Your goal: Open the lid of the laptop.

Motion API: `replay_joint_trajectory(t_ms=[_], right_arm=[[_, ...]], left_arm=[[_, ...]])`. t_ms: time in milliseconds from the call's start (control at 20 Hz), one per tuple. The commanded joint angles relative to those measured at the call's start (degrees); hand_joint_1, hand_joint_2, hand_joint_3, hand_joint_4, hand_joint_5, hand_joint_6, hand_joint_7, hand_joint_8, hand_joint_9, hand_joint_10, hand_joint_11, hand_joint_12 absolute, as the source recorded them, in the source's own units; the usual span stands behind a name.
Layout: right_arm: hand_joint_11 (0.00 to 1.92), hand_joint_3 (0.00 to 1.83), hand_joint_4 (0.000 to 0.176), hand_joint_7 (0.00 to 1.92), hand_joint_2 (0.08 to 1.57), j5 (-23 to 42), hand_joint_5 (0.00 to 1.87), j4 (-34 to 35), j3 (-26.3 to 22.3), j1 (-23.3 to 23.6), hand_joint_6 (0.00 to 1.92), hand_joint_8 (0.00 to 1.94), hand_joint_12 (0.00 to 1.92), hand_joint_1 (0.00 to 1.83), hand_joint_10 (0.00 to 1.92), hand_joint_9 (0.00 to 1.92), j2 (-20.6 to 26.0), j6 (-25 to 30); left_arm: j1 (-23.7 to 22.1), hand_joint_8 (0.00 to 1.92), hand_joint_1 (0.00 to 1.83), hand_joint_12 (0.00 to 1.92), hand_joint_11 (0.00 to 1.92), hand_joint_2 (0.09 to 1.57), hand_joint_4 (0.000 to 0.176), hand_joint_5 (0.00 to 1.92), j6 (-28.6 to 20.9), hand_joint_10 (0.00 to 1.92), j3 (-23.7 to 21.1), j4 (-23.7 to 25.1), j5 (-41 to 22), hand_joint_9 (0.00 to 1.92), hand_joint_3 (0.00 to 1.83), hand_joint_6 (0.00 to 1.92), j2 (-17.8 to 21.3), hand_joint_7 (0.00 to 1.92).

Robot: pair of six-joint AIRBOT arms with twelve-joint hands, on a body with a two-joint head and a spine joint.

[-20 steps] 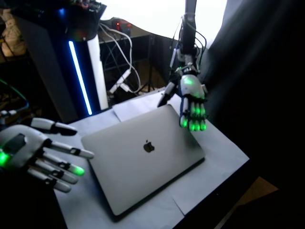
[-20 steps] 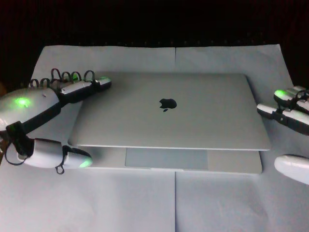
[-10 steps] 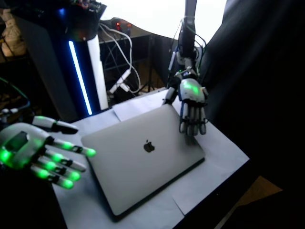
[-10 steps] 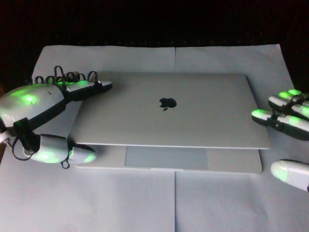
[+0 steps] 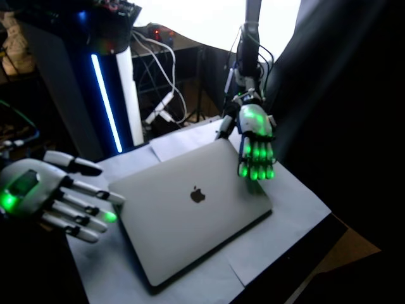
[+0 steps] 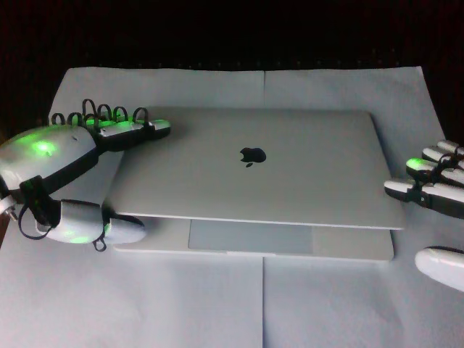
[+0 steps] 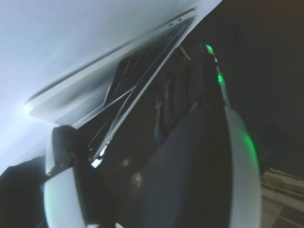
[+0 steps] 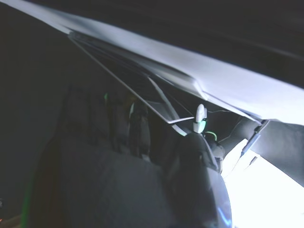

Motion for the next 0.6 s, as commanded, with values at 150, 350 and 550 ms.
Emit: replay_joint_trajectory(t_ms=[150, 350, 550], right_arm=[[0.0, 0.0, 0.123, 0.13, 1.26, 5.8, 0.31, 2.9, 0.1, -0.5, 0.0, 0.0, 0.0, 0.04, 0.0, 0.0, 0.7, 0.1], [0.0, 0.0, 0.086, 0.18, 1.28, 6.5, 0.35, 4.3, 0.1, -0.7, 0.0, 0.01, 0.0, 0.04, 0.01, 0.04, 1.4, 0.1], [0.0, 0.0, 0.096, 0.14, 1.27, 6.5, 0.35, 4.4, -0.1, -1.8, 0.0, 0.0, 0.0, 0.06, 0.0, 0.03, 1.7, 0.0]], left_arm=[[-0.9, 0.0, 0.84, 0.19, 0.0, 0.96, 0.118, 0.22, 0.0, 0.0, 0.2, -1.0, -8.0, 0.17, 0.0, 0.0, -0.1, 0.23], [-0.9, 0.0, 0.83, 0.17, 0.0, 0.96, 0.119, 0.22, 0.0, 0.0, 0.1, -1.1, -8.1, 0.16, 0.0, 0.0, -0.2, 0.24], [-0.9, 0.01, 0.85, 0.16, 0.0, 0.96, 0.121, 0.24, 0.0, 0.0, 0.2, -1.2, -8.3, 0.17, 0.0, 0.01, -0.1, 0.24]])
